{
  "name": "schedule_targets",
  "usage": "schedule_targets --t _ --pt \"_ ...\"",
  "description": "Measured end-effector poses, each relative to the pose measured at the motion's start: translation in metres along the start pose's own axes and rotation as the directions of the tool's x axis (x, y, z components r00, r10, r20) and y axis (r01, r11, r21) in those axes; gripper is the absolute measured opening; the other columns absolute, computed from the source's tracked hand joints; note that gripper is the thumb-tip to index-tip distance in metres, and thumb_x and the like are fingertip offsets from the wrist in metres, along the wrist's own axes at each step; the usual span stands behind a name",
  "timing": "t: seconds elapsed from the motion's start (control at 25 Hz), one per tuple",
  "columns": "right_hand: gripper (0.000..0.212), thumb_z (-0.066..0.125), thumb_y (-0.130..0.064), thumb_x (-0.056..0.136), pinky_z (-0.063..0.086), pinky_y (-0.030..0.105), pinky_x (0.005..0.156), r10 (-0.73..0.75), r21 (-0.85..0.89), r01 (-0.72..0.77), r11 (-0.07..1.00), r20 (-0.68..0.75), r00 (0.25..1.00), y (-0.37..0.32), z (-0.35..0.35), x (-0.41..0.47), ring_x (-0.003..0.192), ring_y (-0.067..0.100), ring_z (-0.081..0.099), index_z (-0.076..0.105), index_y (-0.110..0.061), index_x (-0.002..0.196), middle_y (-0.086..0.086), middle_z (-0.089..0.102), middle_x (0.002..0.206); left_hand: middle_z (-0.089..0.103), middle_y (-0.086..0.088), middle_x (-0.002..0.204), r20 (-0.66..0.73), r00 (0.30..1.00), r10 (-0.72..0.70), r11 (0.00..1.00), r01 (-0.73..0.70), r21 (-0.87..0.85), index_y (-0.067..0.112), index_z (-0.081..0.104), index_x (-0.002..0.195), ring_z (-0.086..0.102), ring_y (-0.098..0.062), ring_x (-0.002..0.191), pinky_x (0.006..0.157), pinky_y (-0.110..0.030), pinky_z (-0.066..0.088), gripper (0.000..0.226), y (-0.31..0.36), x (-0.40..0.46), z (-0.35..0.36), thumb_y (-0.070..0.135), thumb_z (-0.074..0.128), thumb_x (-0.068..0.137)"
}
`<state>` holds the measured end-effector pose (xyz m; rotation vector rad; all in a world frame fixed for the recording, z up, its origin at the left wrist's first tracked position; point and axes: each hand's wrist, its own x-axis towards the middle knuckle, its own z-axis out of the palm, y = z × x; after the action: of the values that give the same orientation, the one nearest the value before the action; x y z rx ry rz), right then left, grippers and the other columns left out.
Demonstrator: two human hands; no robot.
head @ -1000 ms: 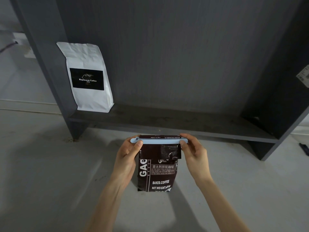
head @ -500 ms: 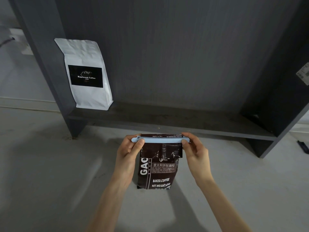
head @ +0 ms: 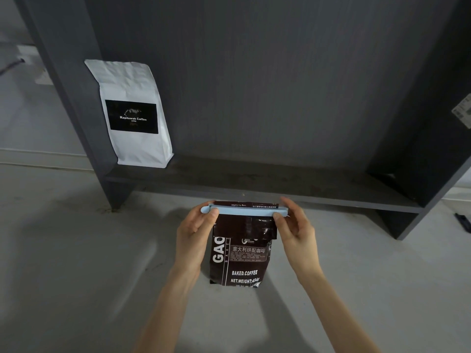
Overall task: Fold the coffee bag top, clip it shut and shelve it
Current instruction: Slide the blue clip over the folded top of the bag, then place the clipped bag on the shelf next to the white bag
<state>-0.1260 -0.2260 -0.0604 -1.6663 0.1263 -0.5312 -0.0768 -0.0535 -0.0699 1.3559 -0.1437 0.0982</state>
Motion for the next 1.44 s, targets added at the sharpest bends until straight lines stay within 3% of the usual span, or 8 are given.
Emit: schedule_targets --t 0.24,0.36,0.48,0.6,0.72,1.04,1.24,1.44 --pt "0.047 0.058 -0.014 0.084 0.044 0.047 0.100 0.126 -0.026 -0.124 0.992 0.116 0.985 0.020 0.001 -0.009 0.113 0.021 0.056 0.041 -0.021 0.127 0.006 0.060 0.122 0.064 0.021 0.102 0.213 0.977 0.008 0.983 -0.047 0.177 0.041 0.052 0.104 0.058 0.014 0.093 0.072 -0.001 0.043 0.042 -0.004 -0.007 -0.014 0.005 0.058 0.083" --pt "0.043 0.060 -0.012 0.082 0.043 0.043 0.102 0.141 -0.107 -0.125 0.986 0.155 0.978 0.031 0.001 -0.016 0.113 0.012 0.055 0.047 -0.032 0.117 -0.006 0.060 0.117 0.061 0.021 0.104 0.279 0.957 -0.073 0.971 0.005 0.237 0.039 0.050 0.106 0.057 0.013 0.095 0.076 -0.003 0.044 0.041 -0.017 -0.015 -0.023 0.006 0.058 0.083" --pt "0.040 0.061 -0.012 0.082 0.044 0.041 0.100 0.188 -0.125 -0.170 0.977 0.150 0.971 0.041 0.002 -0.020 0.114 0.014 0.055 0.050 -0.020 0.119 0.000 0.062 0.117 0.065 0.022 0.093 0.282 0.950 -0.136 0.967 0.065 0.246 0.029 0.059 0.100 0.060 0.015 0.084 0.069 0.000 0.044 0.030 -0.028 -0.022 -0.029 0.003 0.056 0.084" --pt "0.033 0.061 -0.012 0.082 0.051 0.023 0.088 0.199 -0.113 -0.186 0.976 0.119 0.973 0.045 0.003 -0.022 0.110 0.016 0.058 0.054 -0.014 0.114 0.004 0.064 0.113 0.070 0.028 0.082 0.299 0.941 -0.159 0.958 0.075 0.276 0.034 0.061 0.091 0.060 0.014 0.086 0.071 -0.001 0.044 0.031 -0.030 -0.022 -0.030 0.004 0.055 0.084" --pt "0.021 0.061 -0.010 0.081 0.049 0.006 0.074 0.160 -0.122 -0.147 0.982 0.097 0.982 0.042 0.005 -0.021 0.103 0.013 0.061 0.059 -0.016 0.101 0.002 0.067 0.106 0.067 0.027 0.090 0.285 0.950 -0.129 0.947 0.033 0.321 0.038 0.061 0.092 0.059 0.016 0.087 0.072 0.000 0.042 0.028 -0.029 -0.022 -0.030 0.011 0.056 0.085" --pt "0.023 0.061 -0.010 0.082 0.048 0.003 0.065 0.059 -0.114 -0.046 0.992 0.115 0.992 0.008 0.016 -0.004 0.096 0.008 0.060 0.057 -0.033 0.086 -0.002 0.067 0.098 0.066 0.040 0.076 0.237 0.971 -0.018 0.919 -0.077 0.387 0.045 0.060 0.087 0.062 0.012 0.084 0.069 -0.003 0.046 0.027 -0.011 -0.008 -0.031 0.018 0.055 0.086" --pt "0.028 0.063 -0.013 0.080 0.045 0.001 0.064 -0.036 -0.123 0.055 0.991 0.149 0.988 -0.021 0.029 0.029 0.090 0.000 0.061 0.056 -0.039 0.079 -0.008 0.067 0.092 0.071 0.013 0.091 0.193 0.978 0.075 0.875 -0.157 0.457 0.020 0.067 0.098 0.062 0.010 0.080 0.072 -0.014 0.050 0.016 0.017 0.028 -0.037 0.020 0.057 0.085" --pt "0.025 0.064 -0.014 0.080 0.044 0.000 0.065 -0.094 -0.088 0.109 0.990 0.159 0.983 -0.040 0.052 0.065 0.077 -0.009 0.061 0.058 -0.038 0.081 -0.013 0.068 0.083 0.074 0.003 0.090 0.173 0.964 0.204 0.802 -0.266 0.534 0.018 0.066 0.102 0.067 -0.008 0.083 0.073 -0.029 0.050 0.022 0.050 0.064 -0.043 0.028 0.056 0.086"
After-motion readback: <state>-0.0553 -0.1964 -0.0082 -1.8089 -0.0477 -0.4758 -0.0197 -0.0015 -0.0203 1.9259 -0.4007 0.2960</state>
